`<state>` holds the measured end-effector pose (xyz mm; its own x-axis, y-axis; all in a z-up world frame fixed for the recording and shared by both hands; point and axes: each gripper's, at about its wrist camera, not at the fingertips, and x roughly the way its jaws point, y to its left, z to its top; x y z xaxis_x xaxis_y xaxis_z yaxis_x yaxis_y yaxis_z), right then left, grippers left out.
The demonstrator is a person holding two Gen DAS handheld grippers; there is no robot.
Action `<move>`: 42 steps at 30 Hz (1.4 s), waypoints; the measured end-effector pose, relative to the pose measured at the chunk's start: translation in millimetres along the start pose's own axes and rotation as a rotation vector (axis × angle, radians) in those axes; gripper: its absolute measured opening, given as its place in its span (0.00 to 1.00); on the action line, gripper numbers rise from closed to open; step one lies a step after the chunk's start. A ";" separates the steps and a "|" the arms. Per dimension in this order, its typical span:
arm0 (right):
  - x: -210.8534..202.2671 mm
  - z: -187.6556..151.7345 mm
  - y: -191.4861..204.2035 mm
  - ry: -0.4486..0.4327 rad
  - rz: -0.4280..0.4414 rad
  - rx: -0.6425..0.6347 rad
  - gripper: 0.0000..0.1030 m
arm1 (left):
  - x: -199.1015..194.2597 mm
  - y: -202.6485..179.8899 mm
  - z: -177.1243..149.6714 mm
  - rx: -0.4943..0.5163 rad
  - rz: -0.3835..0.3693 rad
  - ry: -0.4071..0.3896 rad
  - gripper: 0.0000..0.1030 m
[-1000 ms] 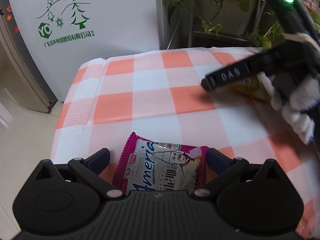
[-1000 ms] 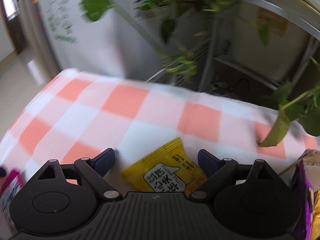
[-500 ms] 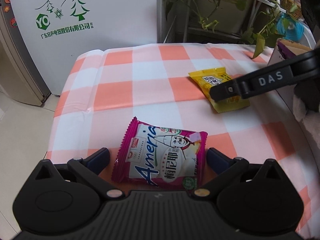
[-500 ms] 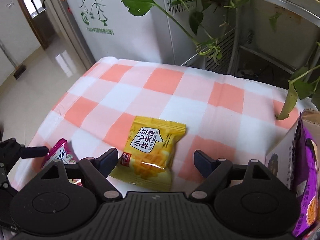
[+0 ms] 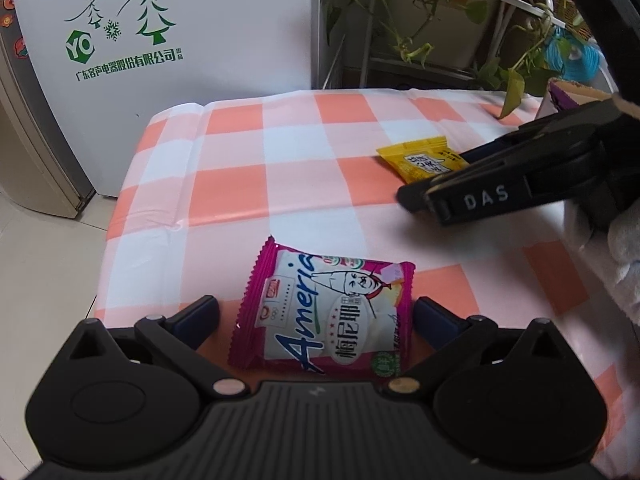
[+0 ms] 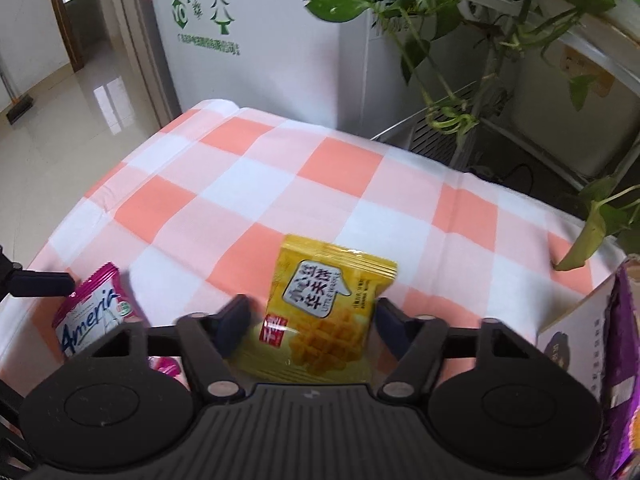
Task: Organize snacks
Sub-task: 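Grasp the pink Ameria packet with left while right grasps the yellow waffle packet, then lift the yellow waffle packet over the box with right while left lifts the pink packet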
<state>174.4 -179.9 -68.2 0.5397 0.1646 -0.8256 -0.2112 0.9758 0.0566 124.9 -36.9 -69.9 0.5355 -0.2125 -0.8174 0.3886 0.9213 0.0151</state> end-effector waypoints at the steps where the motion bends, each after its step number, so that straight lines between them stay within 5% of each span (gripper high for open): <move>1: -0.2 0.5 -1.8 -0.002 0.002 0.008 0.60 | 0.1 -0.2 0.3 -0.001 0.002 0.000 1.00; 5: -2.1 0.1 -3.4 -0.006 0.004 0.006 0.55 | 0.0 -1.0 2.7 -0.010 0.007 -0.003 0.94; 9: -4.5 0.1 -3.8 -0.006 0.003 0.011 0.53 | -3.7 -2.8 6.0 0.010 -0.015 -0.025 0.70; 16: -18.4 -1.2 -2.0 -0.013 0.003 0.029 0.52 | -12.8 -3.0 4.8 0.000 -0.024 -0.037 0.56; 42: -124.5 -34.4 16.6 -0.126 -0.026 0.005 0.52 | -74.5 -26.7 -9.8 -0.055 0.008 -0.127 0.55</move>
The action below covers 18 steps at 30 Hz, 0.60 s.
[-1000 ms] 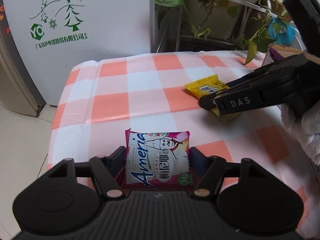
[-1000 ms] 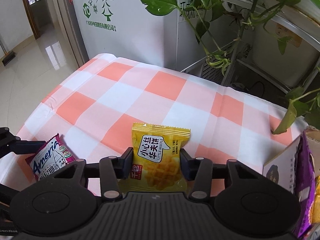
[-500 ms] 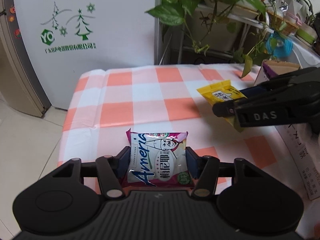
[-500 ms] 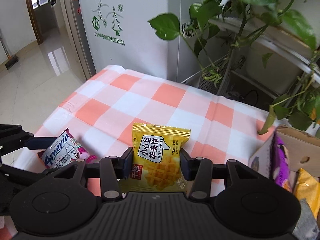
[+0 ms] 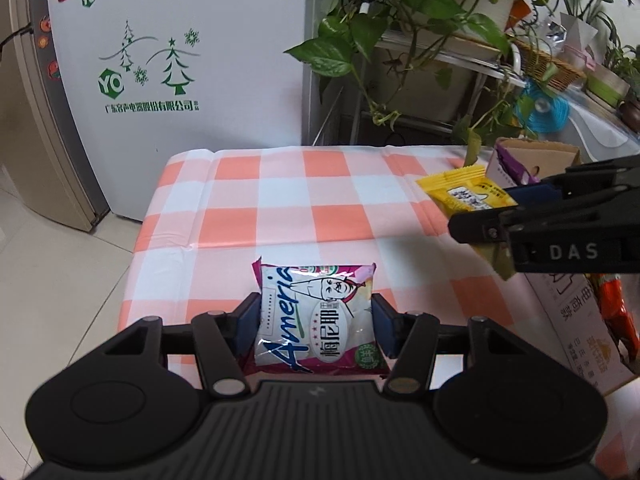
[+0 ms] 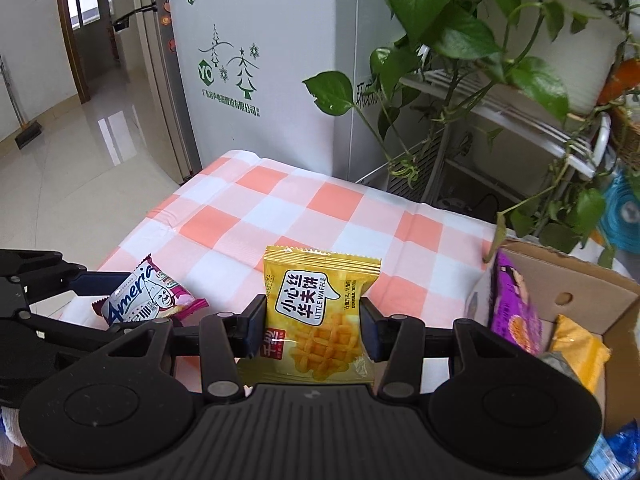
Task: Organize snacks
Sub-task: 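Lift the yellow waffle packet over the box with right while left lifts the pink packet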
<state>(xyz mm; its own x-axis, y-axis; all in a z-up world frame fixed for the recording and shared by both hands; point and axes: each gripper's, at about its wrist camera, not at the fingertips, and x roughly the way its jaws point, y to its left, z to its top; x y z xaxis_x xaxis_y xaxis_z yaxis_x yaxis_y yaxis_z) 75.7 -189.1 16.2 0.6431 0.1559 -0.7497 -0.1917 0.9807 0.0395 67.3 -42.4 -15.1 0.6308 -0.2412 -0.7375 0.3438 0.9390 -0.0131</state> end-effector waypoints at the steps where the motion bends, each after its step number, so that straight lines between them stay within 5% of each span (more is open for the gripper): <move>1: -3.6 -1.4 -0.2 -0.002 -0.004 -0.001 0.52 | -2.7 -1.6 -0.8 0.005 0.004 -0.004 0.55; 18: -50.1 -27.6 -5.5 -0.038 -0.036 -0.010 0.53 | -31.6 -15.3 -19.6 -0.030 0.038 -0.032 0.55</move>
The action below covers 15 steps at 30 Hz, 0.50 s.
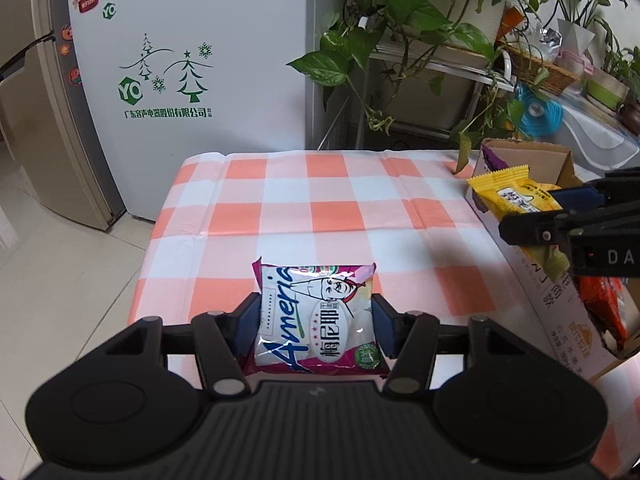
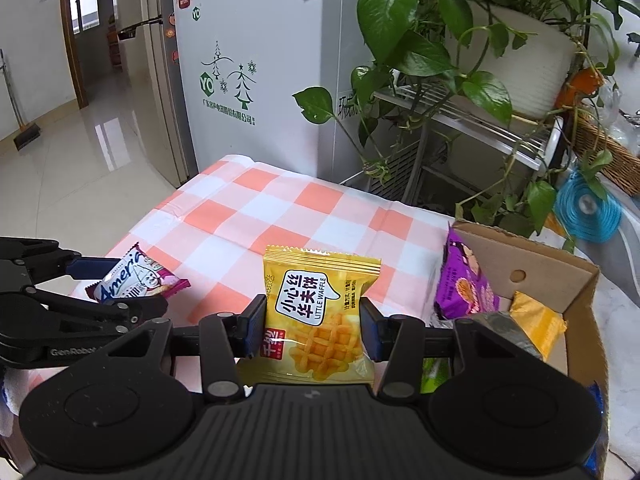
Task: Organize snacks
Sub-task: 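Lift the yellow waffle packet over the box with right while left lifts the pink packet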
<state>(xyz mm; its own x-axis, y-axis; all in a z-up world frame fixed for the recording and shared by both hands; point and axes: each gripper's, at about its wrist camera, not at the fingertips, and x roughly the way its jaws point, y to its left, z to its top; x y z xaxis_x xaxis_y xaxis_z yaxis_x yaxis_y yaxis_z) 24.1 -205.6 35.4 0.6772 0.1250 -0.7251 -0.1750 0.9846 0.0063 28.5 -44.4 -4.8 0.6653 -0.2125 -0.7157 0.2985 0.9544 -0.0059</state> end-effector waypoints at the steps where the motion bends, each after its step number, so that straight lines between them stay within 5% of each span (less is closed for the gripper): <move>1: -1.1 -1.1 -0.7 0.000 -0.002 -0.004 0.53 | -1.6 0.4 -0.5 -0.010 -0.004 -0.001 0.55; 15: -29.1 -4.3 -34.1 -0.065 -0.011 0.021 0.53 | -22.5 -24.5 -4.1 -0.071 -0.014 -0.020 0.55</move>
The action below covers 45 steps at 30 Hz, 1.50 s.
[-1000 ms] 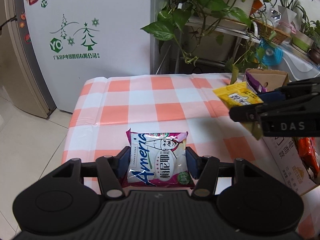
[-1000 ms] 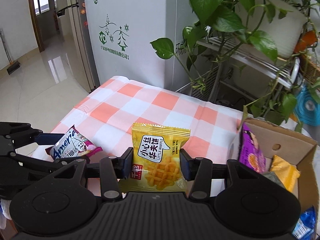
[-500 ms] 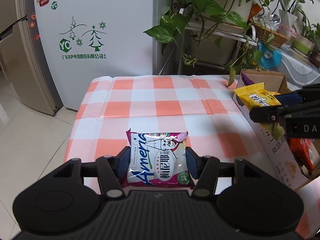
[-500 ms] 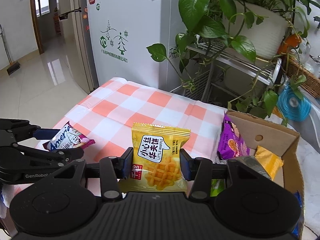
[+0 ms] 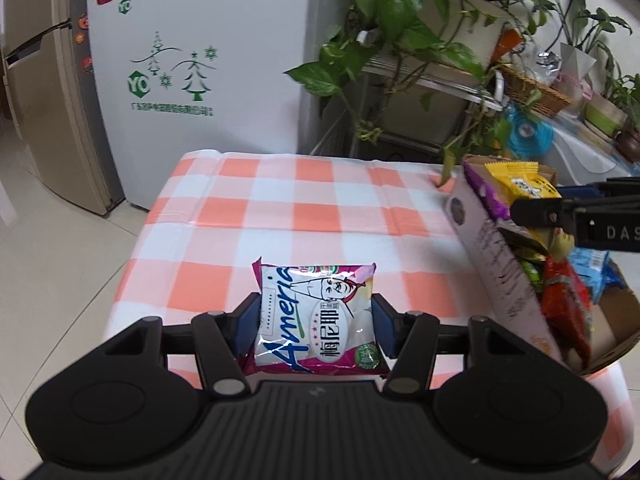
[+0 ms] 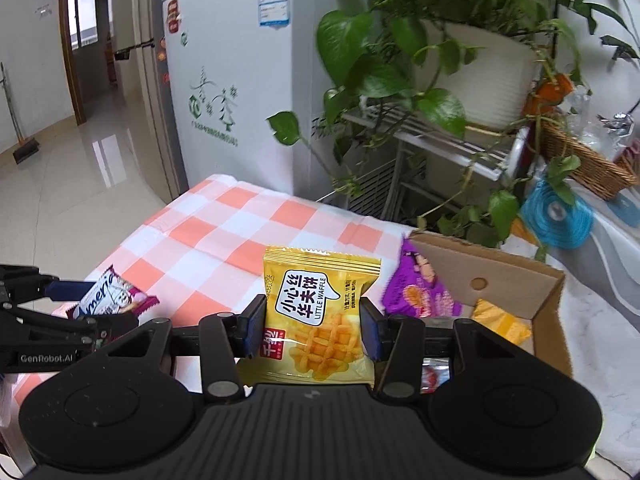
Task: Organize snacks
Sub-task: 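Lift the yellow waffle packet over the box with right while left lifts the pink packet, then drop the yellow waffle packet into the box with right while left drops the pink packet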
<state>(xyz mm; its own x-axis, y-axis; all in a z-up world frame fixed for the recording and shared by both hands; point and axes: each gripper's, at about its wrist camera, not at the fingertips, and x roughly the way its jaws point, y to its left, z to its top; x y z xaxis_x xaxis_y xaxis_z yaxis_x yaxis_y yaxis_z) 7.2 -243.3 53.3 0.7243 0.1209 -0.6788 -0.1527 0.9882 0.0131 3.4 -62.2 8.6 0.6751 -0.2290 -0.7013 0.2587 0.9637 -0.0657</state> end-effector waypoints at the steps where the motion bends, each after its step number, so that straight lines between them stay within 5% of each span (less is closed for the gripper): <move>1: -2.6 -0.1 -4.3 -0.006 -0.003 0.006 0.53 | -1.2 -4.5 1.1 0.001 -0.008 -0.002 0.55; 22: -30.7 -11.3 -94.4 -0.076 -0.066 0.173 0.53 | 3.1 -131.5 24.2 0.118 -0.179 -0.014 0.55; 45: -21.1 -17.3 -137.1 -0.047 -0.098 0.281 0.53 | 32.0 -213.4 28.9 0.160 -0.262 0.009 0.58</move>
<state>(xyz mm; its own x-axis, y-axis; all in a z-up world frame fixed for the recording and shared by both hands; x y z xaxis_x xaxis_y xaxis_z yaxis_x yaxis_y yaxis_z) 1.3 -382.9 53.2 0.7577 0.0213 -0.6522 0.1069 0.9819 0.1562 -10.2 -279.1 20.6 0.5650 -0.4653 -0.6814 0.5295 0.8378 -0.1331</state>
